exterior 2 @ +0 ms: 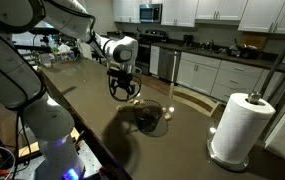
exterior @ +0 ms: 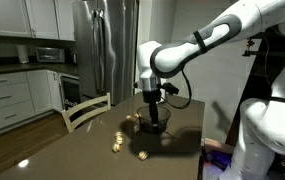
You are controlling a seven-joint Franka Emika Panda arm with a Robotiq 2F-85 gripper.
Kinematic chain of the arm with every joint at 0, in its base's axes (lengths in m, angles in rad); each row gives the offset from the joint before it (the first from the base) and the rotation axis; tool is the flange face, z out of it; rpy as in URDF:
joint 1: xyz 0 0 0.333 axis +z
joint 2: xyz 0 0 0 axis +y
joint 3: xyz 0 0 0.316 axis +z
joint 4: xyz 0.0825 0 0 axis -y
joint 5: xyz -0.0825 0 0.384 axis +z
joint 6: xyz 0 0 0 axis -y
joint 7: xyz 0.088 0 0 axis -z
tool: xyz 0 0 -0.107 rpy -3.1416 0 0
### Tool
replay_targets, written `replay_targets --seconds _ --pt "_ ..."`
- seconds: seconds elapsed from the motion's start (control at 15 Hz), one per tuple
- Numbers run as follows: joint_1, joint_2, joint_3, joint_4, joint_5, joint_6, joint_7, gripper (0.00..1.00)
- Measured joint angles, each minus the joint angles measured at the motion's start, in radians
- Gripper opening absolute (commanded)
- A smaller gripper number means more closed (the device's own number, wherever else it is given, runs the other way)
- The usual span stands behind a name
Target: Put one hamburger inside the black basket
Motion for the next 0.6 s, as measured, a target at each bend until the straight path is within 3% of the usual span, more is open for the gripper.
replay_targets --seconds 0.6 --pt "0.028 0.189 0.101 0.010 0.002 0.207 -0.062 1.00"
